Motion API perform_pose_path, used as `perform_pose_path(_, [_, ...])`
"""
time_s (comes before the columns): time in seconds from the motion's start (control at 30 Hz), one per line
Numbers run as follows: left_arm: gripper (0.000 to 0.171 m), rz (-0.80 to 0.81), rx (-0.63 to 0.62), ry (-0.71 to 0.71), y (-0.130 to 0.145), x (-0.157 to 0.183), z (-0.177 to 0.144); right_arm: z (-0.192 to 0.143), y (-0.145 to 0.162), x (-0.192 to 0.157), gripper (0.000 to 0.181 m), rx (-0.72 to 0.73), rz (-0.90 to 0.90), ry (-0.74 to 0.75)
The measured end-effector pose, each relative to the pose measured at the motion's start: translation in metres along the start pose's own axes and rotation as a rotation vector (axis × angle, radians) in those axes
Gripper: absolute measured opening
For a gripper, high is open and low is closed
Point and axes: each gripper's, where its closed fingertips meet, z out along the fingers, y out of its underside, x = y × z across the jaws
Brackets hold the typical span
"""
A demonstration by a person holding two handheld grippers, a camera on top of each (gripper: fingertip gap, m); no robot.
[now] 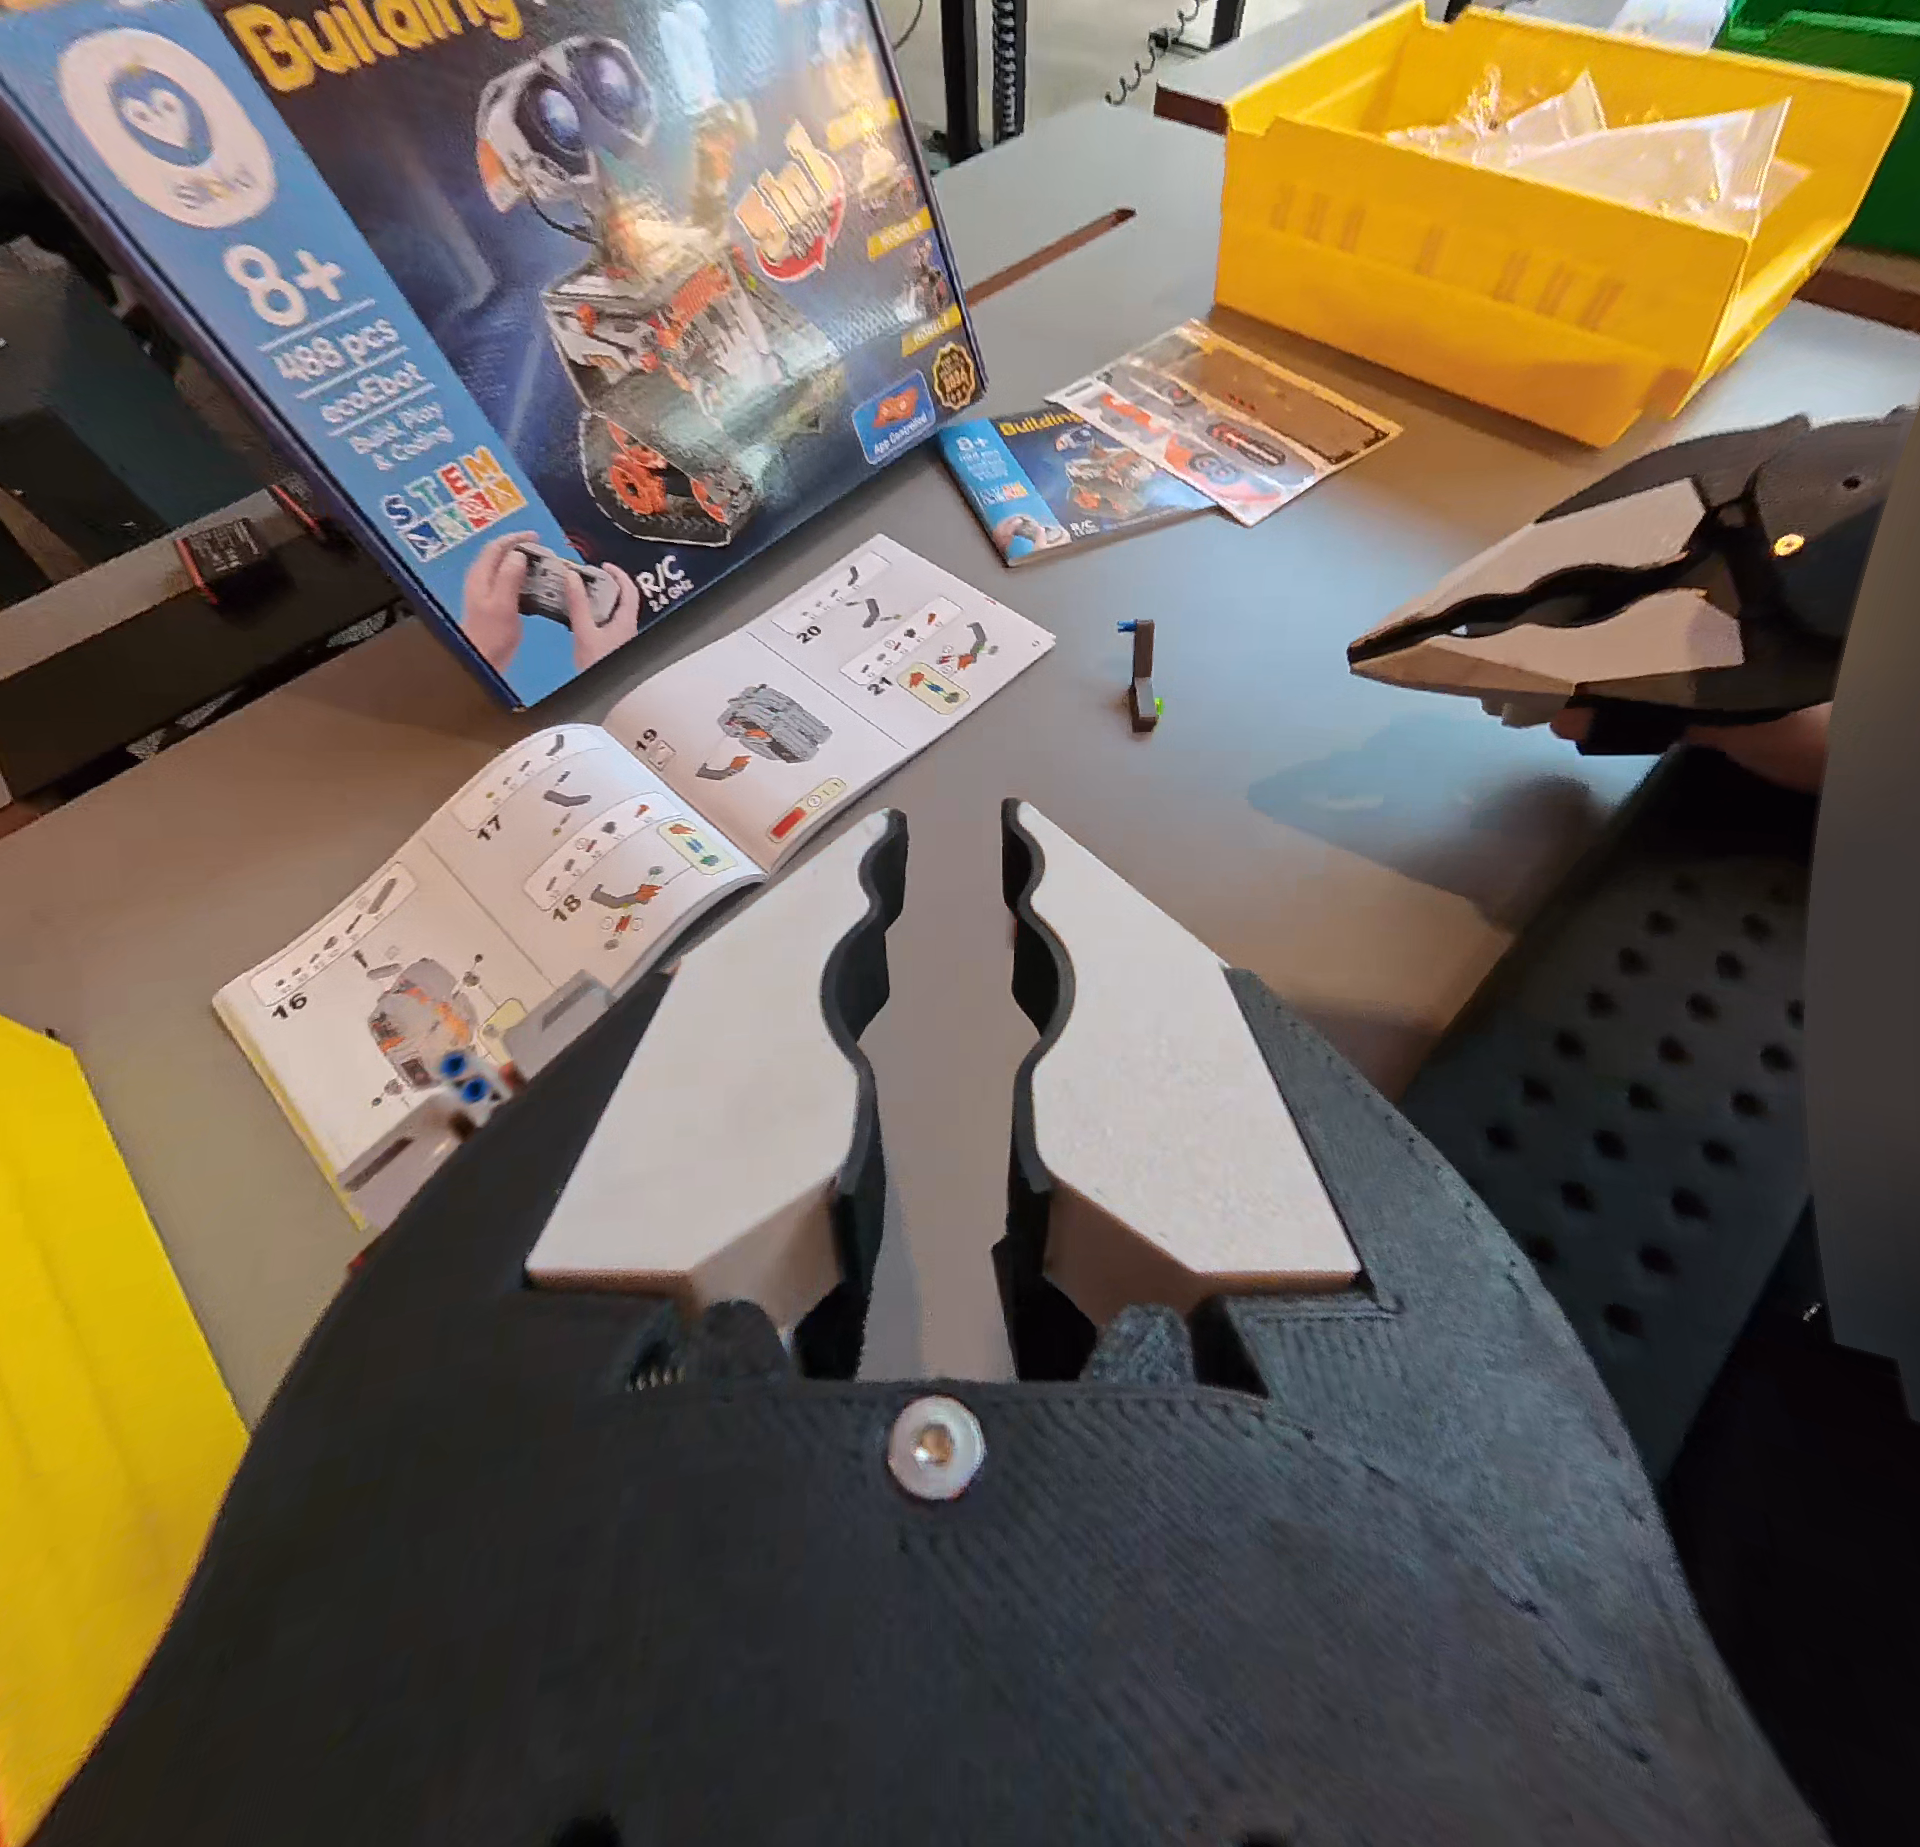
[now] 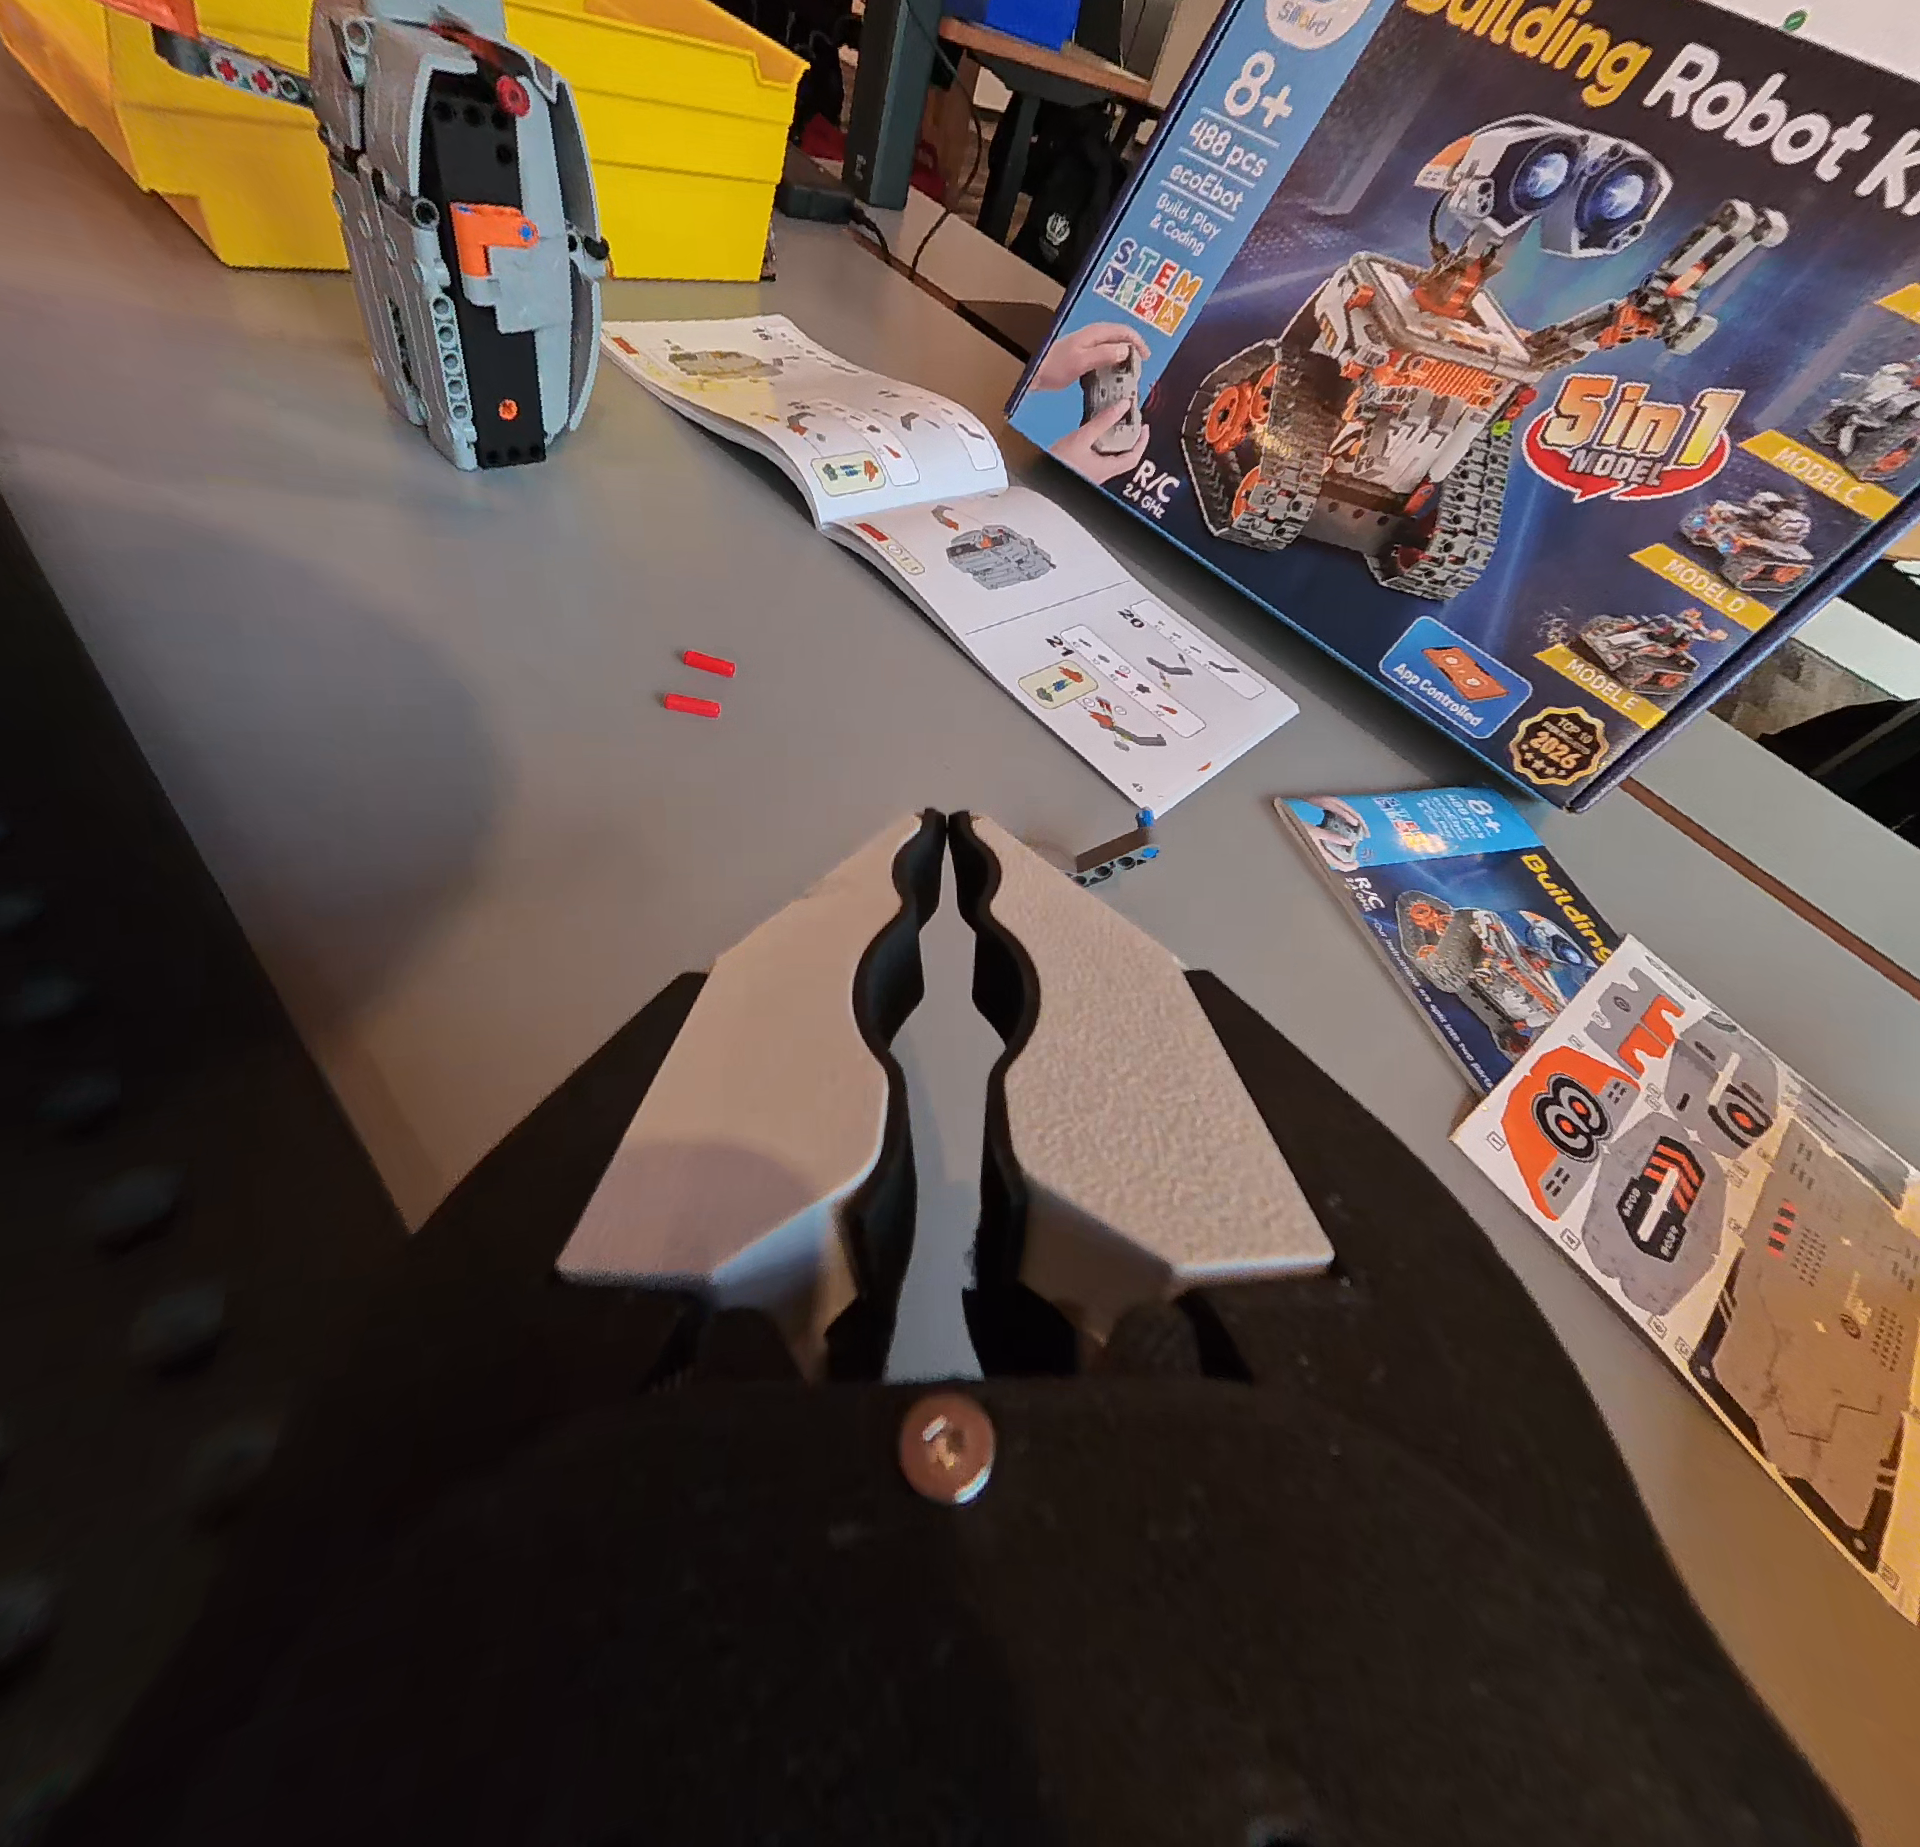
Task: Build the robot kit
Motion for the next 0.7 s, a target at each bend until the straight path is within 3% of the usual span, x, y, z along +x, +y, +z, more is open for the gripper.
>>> perform_pose_path(0.33, [0.019,-0.082,0.102,-0.123,-0.003,-0.048,-0.053,0.014,0.019,0.003,0.003,-0.112,0.023,-0.015])
perform_pose_path(0.5, [0.019,-0.124,0.133,-0.108,0.004,-0.046,-0.065,0.028,0.032,0.012,0.011,-0.218,0.030,-0.022])
perform_pose_path(0.7, [0.022,-0.157,0.093,-0.092,0.030,-0.033,-0.075,0.049,0.043,0.053,0.028,-0.278,0.033,0.025])
